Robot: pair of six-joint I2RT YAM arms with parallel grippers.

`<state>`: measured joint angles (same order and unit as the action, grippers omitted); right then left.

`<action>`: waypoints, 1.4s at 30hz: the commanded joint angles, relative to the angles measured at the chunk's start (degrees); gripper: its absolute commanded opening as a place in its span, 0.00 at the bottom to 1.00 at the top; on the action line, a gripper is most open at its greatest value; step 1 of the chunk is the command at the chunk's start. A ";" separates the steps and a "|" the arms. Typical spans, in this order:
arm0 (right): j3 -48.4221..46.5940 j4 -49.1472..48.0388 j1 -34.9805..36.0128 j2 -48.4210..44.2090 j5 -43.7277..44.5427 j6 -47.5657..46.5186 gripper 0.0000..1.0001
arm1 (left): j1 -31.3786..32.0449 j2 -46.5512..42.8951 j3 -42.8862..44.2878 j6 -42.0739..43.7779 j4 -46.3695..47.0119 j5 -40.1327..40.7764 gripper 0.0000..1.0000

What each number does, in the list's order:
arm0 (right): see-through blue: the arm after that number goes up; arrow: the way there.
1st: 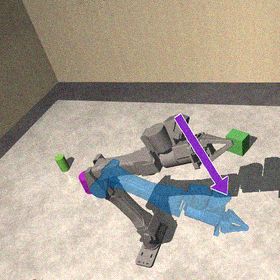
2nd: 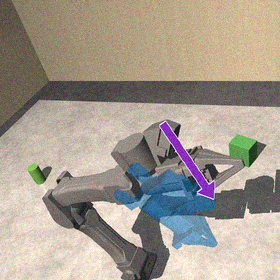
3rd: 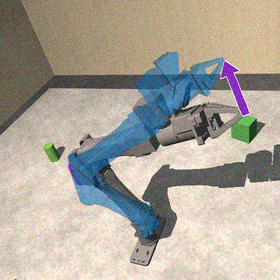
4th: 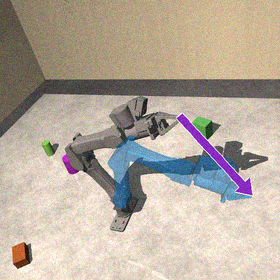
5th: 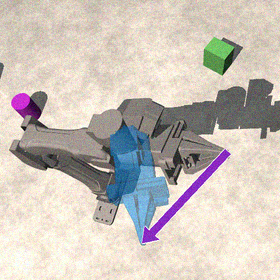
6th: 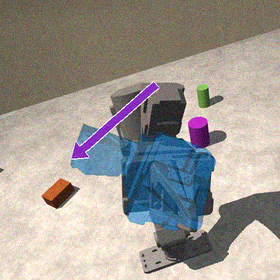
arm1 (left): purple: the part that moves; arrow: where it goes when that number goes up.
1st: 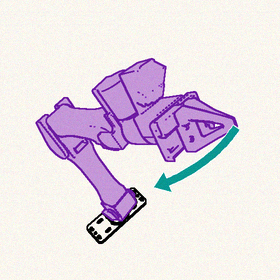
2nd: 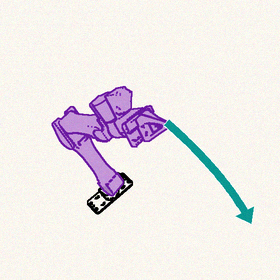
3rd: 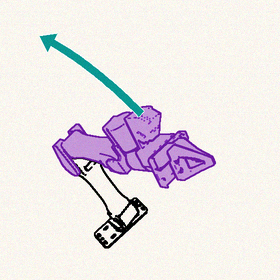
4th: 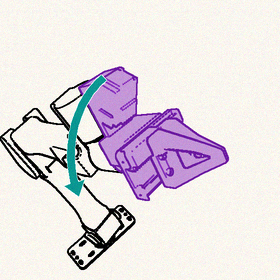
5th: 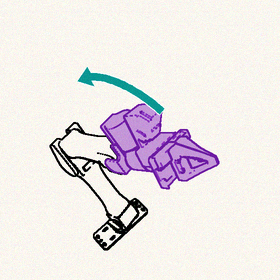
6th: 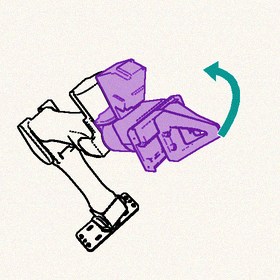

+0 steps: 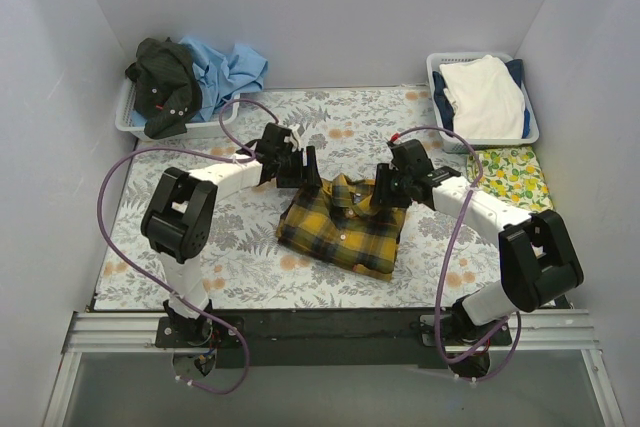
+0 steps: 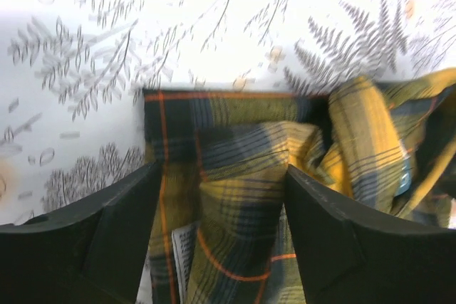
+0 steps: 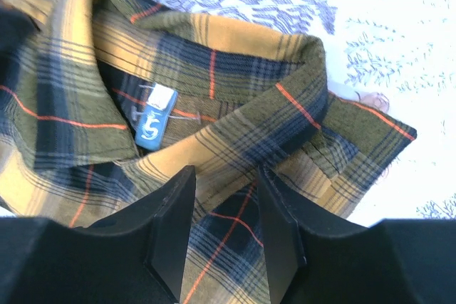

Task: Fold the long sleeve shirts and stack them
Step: Fold the shirt

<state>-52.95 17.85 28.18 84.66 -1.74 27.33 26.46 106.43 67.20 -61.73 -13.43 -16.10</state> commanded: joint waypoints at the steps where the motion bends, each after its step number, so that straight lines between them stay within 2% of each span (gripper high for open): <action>1: 1.53 -0.71 -0.94 0.06 -0.90 1.32 0.48 | 0.26 -0.44 4.52 -2.42 3.94 -0.07 0.65; 8: 2.15 0.17 -1.11 3.57 -1.16 1.32 0.45 | 0.17 -0.44 4.43 -3.65 6.31 -2.71 0.51; 11: 1.97 0.17 -1.11 4.72 -1.16 1.32 0.45 | 0.17 1.67 3.99 -3.66 5.35 -0.87 0.48; 21: 0.83 5.79 -1.29 6.57 3.75 1.06 0.44 | 0.26 2.47 3.38 3.55 -1.16 19.07 0.46; 22: 0.48 6.32 -1.29 7.00 4.80 0.88 0.44 | 0.26 2.12 2.94 3.46 -1.59 22.91 0.46; 25: -0.93 7.38 -1.29 5.53 5.69 -0.70 0.43 | 0.26 0.45 3.02 3.55 -3.44 28.99 0.49; 29: -3.38 7.20 -1.29 -0.62 7.80 -2.63 0.44 | 0.26 -6.74 4.78 2.24 -5.20 33.93 0.60; 30: -3.74 7.38 -1.29 -3.34 8.24 -3.07 0.45 | 0.26 -8.33 5.39 1.71 -5.38 34.20 0.67; 31: -3.83 7.55 -1.29 -4.67 9.11 -3.16 0.45 | 0.26 -9.83 5.57 1.10 -5.73 34.29 0.68; 34: -3.92 9.13 -1.29 -8.37 7.90 -3.51 0.47 | 0.26 -15.63 5.49 0.30 -6.52 28.69 0.72; 35: -3.57 9.48 -1.29 -8.98 6.93 -3.51 0.47 | 0.26 -17.21 4.96 -0.05 -6.69 22.75 0.72; 37: -1.73 9.75 -1.03 -10.30 2.30 -4.12 0.47 | 0.35 -21.43 1.90 -0.40 -6.43 16.21 0.71; 39: -0.23 9.75 -0.41 -11.01 -0.54 -4.22 0.46 | 0.52 -24.67 -1.44 -2.68 -5.82 4.21 0.70; 42: 2.23 9.84 2.48 -11.97 -2.39 -3.87 0.46 | 2.54 -27.15 -8.56 -5.50 -4.59 -0.24 0.67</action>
<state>-53.65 25.63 27.81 73.69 0.60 23.99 27.05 82.15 66.65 -63.53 -17.15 -2.66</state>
